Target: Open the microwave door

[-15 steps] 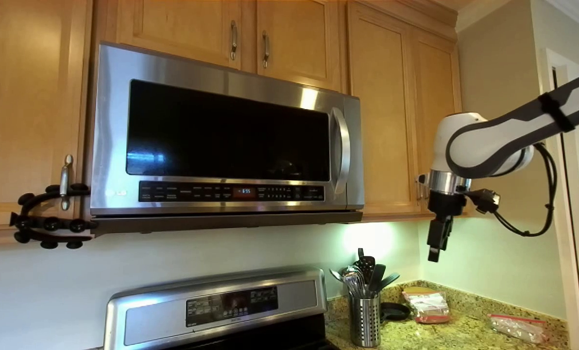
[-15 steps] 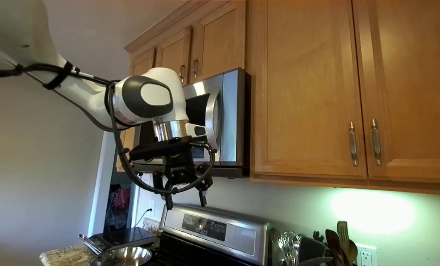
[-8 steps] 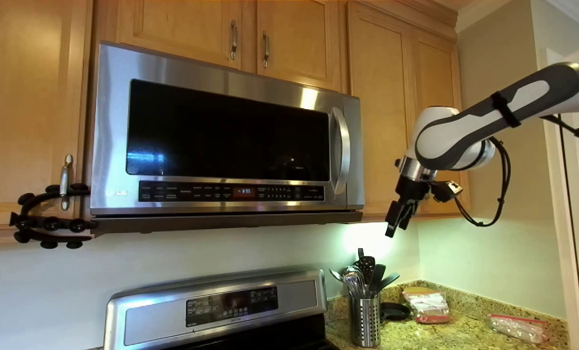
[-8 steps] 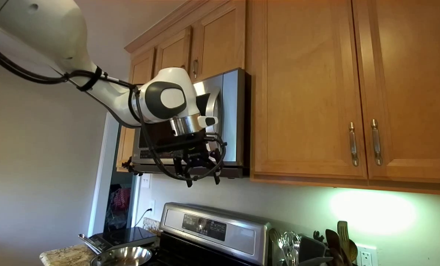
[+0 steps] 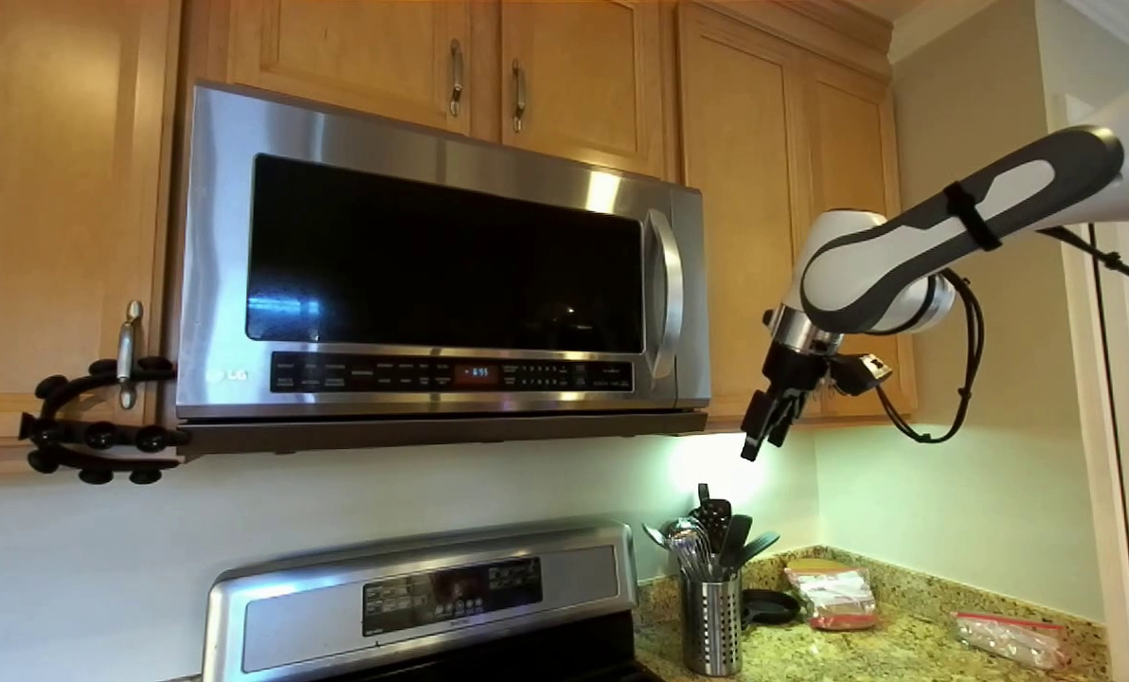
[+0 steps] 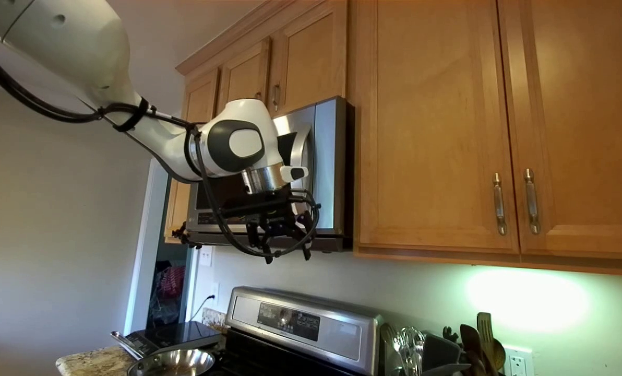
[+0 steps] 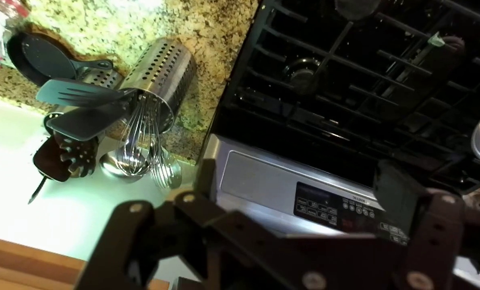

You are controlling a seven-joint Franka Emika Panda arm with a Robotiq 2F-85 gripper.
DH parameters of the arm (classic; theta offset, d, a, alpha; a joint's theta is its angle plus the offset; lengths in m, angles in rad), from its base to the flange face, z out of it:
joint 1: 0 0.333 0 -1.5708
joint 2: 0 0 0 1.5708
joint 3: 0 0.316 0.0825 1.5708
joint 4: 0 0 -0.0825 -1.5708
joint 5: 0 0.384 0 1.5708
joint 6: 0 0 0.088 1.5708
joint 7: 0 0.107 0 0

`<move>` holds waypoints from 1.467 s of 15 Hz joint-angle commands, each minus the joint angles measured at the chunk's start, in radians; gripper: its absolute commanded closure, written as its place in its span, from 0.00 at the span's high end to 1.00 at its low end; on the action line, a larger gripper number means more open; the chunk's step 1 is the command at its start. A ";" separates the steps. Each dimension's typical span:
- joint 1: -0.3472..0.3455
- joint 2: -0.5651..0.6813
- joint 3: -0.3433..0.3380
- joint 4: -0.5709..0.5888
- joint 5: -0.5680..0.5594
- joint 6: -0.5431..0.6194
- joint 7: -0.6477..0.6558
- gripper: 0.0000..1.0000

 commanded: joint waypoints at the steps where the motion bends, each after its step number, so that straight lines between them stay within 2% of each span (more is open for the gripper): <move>1: -0.005 0.044 0.023 0.030 0.020 0.165 0.094 1.00; 4: -0.023 0.078 0.062 0.073 -0.003 0.308 0.203 1.00; 7: -0.033 0.105 0.096 0.122 -0.026 0.364 0.266 1.00; 9: -0.023 0.107 0.112 0.157 -0.025 0.322 0.269 1.00; 12: -0.049 0.100 0.155 0.194 -0.076 0.299 0.336 1.00; 19: -0.143 0.105 0.259 0.308 -0.264 0.298 0.558 1.00; 20: -0.148 0.108 0.269 0.324 -0.277 0.300 0.575 0.77; 22: -0.149 0.113 0.282 0.345 -0.285 0.299 0.586 0.67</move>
